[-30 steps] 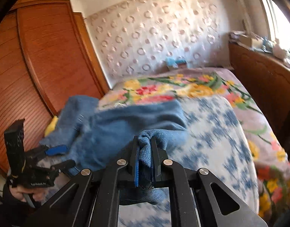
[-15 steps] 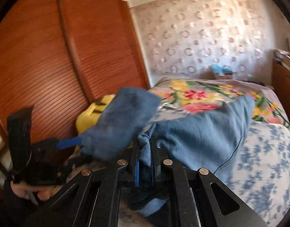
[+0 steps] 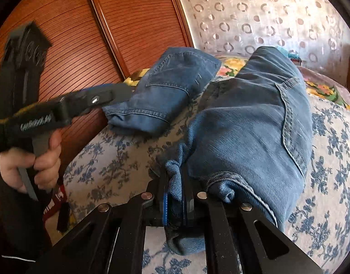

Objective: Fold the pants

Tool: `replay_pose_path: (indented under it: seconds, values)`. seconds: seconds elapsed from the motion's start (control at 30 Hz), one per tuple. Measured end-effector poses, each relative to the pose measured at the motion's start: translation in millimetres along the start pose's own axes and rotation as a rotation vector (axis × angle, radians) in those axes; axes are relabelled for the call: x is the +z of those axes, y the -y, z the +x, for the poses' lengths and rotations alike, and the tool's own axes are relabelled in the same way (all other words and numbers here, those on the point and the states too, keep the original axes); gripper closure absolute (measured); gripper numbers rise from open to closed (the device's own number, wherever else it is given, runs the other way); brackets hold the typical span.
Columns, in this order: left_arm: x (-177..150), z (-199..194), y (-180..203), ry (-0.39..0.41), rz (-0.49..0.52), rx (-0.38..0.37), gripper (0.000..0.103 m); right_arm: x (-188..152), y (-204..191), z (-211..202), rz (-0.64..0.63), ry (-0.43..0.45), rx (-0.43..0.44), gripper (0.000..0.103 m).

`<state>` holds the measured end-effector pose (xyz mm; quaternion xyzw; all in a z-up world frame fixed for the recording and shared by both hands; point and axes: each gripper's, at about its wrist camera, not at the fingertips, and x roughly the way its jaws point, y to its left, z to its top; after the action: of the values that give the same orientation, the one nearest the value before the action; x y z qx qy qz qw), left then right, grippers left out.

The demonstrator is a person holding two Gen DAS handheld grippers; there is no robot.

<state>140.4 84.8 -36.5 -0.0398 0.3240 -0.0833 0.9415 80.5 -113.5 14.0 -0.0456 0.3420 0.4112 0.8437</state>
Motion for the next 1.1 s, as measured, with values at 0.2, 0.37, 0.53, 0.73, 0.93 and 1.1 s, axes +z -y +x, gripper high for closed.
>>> replay_pose_path:
  seconds: [0.2,0.37,0.53,0.73,0.93,1.1]
  values:
    - [13.4,24.2,28.6,-0.037,0.046,-0.069,0.028,-1.2,-15.4,-15.0,-0.022,-0.013,0.004,0.076]
    - [16.3,39.4,52.6,-0.069,0.091,-0.134,0.028,-14.6,-10.4,-38.3,-0.023,0.01,0.001,0.07]
    - [9.6,55.7,65.1,-0.117,0.14,-0.132,0.028,-30.9,5.2,-74.3,0.006,0.034,-0.028,0.07]
    - [7.9,57.4,58.1,-0.125,0.119,-0.119,0.028,-35.1,36.1,-108.1,0.046,0.062,-0.115,0.064]
    - [8.9,55.8,61.3,-0.126,0.103,-0.163,0.04,-8.1,72.9,-95.5,0.062,0.067,-0.226,0.064]
    - [6.9,57.3,60.8,-0.148,0.064,-0.2,0.049,17.5,97.4,-67.3,0.071,0.047,-0.251,0.064]
